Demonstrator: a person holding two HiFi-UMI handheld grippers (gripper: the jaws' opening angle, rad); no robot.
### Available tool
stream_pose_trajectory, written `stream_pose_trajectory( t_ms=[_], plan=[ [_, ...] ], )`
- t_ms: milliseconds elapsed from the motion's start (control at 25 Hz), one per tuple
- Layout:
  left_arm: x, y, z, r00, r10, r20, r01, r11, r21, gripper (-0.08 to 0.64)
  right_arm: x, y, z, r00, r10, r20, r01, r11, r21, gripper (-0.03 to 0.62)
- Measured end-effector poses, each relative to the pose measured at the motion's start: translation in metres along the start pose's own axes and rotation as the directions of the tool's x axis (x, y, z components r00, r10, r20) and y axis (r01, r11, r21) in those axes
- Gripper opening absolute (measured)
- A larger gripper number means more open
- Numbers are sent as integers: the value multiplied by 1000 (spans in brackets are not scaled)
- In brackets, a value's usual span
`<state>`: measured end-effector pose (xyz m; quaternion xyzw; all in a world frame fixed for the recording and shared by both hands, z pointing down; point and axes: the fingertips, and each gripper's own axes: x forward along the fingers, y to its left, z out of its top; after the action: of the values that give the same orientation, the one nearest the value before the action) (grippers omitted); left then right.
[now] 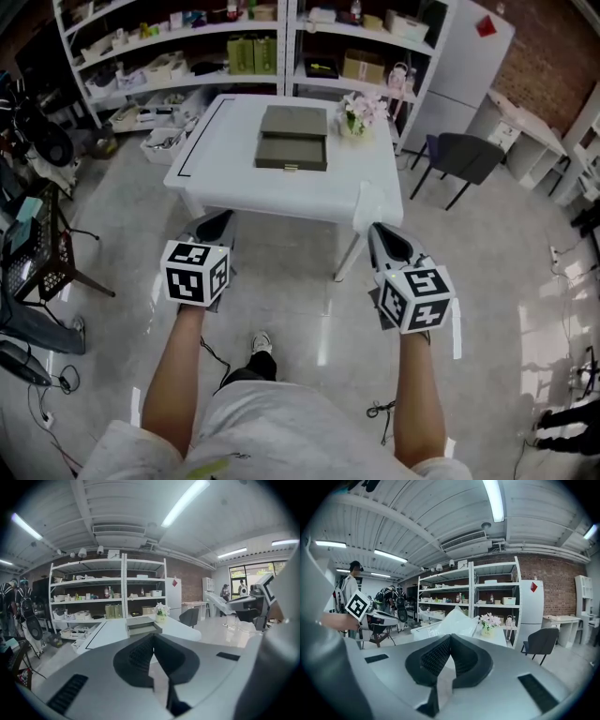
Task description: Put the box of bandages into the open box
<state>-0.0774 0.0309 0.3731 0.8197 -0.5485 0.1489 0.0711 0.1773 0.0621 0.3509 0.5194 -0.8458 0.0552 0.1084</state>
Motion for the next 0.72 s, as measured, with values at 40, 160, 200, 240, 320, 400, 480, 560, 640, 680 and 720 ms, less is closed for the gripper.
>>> stream_pose_trajectory(
  t_ms=[40,160,200,240,320,400,480,560,640,680,720],
  plan=[
    [8,5,3,1000,-3,-2,3,1000,0,5,8,-2,2,1000,-3,-3,3,1000,1,4],
    [31,20,9,1000,-18,-11,18,1000,0,5,31,-10,6,1000,-15,-18,15,1000,6,3],
    [38,26,12,1000,-22,-14,22,1000,-1,5,39,-12,8,1000,-19,-23,19,1000,10,3],
    [45,32,14,1000,-26,-17,26,1000,-2,6,47,-14,9,999,-22,-28,23,1000,14,3],
    [58,46,18,999,-33,-22,33,999,-7,6,64,-17,12,999,-30,-39,31,999,23,4],
    [71,60,21,999,-40,-27,40,999,-11,5,79,-19,13,998,-40,-49,42,999,34,3],
    [82,71,23,998,-49,-31,49,999,-16,5,93,-20,15,997,-48,-59,50,998,40,4],
    [92,82,24,998,-58,-37,57,998,-20,5,107,-19,18,997,-51,-66,53,998,40,3],
    [101,93,25,997,-63,-40,62,998,-25,5,120,-16,21,996,-50,-73,53,998,40,3],
    [105,98,25,997,-66,-41,65,997,-28,6,126,-15,22,996,-50,-76,53,998,39,4],
    [109,103,26,997,-70,-40,69,997,-31,5,133,-14,23,995,-50,-81,53,998,38,3]
  ],
)
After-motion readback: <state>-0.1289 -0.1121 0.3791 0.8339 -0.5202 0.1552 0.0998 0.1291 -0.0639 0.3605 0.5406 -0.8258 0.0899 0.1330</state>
